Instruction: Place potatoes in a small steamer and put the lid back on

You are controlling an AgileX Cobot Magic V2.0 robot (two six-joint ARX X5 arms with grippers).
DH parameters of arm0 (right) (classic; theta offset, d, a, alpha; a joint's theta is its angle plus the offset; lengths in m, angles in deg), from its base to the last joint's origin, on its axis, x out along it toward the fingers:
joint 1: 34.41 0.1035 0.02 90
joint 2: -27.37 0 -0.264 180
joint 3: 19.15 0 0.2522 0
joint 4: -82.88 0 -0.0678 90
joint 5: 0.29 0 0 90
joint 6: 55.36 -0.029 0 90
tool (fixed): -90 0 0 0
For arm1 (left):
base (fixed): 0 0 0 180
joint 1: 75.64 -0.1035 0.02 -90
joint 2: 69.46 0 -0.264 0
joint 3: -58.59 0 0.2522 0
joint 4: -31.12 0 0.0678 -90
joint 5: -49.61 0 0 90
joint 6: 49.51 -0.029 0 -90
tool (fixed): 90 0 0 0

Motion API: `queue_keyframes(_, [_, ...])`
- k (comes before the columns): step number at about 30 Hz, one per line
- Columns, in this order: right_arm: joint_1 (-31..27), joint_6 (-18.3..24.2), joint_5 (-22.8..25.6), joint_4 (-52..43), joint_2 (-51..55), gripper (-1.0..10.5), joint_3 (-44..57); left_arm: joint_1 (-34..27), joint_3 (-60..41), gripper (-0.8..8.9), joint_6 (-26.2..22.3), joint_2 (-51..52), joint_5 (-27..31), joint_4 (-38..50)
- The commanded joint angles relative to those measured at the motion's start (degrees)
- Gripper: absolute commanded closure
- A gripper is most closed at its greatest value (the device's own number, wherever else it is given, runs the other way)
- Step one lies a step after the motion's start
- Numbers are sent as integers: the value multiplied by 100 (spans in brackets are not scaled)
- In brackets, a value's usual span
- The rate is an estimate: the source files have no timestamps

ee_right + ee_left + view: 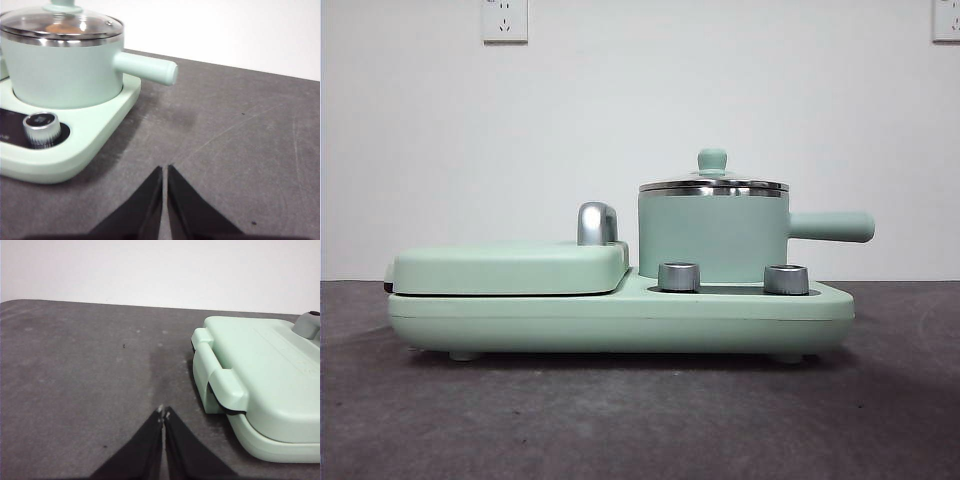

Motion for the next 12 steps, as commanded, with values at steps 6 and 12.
queue_keyframes(6, [33, -63, -55, -24, 0, 933, 52, -11, -109, 807, 7, 4, 9, 68])
queue_keyframes(12, [33, -63, -55, -24, 0, 933, 52, -11, -109, 807, 7, 4, 9, 68])
